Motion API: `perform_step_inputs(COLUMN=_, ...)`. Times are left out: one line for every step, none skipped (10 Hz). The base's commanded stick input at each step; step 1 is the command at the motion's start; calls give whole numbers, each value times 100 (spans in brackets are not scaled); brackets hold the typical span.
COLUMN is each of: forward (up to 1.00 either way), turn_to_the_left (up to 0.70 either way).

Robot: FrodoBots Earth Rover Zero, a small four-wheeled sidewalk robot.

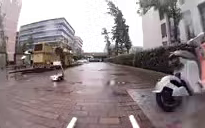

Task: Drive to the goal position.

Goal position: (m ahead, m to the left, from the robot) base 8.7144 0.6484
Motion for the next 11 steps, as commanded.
perform_step_inputs(forward=70, turn_to_the_left=0)
perform_step_inputs(forward=70, turn_to_the_left=0)
perform_step_inputs(forward=70, turn_to_the_left=0)
perform_step_inputs(forward=70, turn_to_the_left=0)
perform_step_inputs(forward=70, turn_to_the_left=0)
perform_step_inputs(forward=70, turn_to_the_left=0)
perform_step_inputs(forward=70, turn_to_the_left=0)
perform_step_inputs(forward=70, turn_to_the_left=0)
perform_step_inputs(forward=70, turn_to_the_left=0)
perform_step_inputs(forward=70, turn_to_the_left=0)
perform_step_inputs(forward=70, turn_to_the_left=0)
